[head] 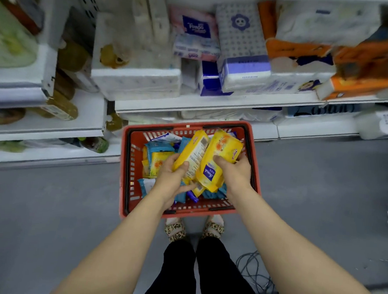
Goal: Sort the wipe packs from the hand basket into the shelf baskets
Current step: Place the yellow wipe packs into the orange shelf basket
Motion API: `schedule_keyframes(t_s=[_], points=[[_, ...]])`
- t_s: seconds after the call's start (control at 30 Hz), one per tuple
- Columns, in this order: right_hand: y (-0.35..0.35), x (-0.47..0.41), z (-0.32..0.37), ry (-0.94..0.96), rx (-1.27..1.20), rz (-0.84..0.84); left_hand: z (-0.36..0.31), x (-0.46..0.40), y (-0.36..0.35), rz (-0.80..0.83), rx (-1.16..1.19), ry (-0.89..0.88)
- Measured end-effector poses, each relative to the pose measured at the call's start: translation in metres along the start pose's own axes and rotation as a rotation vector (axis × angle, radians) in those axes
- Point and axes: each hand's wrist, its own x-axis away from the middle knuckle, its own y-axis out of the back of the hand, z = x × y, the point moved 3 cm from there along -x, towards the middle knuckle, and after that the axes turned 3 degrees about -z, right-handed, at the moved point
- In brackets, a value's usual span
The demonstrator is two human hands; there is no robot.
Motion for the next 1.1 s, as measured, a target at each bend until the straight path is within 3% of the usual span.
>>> schedule_keyframes(t_s=[0.27,0.43,0.57,0.7,1.1], points=[[0.020,0.040,0.038,0.005,-0.416,0.085,-0.046,0.035,-0.046,0.155,-0.267,-0.283],[0.048,0.048,0.075,0.052,-0.466,0.166,-0.067,0.045,-0.082,0.071,-0.409,-0.401],[0.090,0.040,0.109,0.128,-0.432,0.209,-0.081,0.055,-0.121,0.042,-0.393,-0.374],[0.158,0.021,0.147,0.174,-0.424,0.189,-0.087,0.069,-0.191,0.162,-0.370,-0.318],[0.451,-0.074,0.293,0.528,-0.451,-0.138,-0.124,0.113,-0.464,0.313,-0.057,-0.510]])
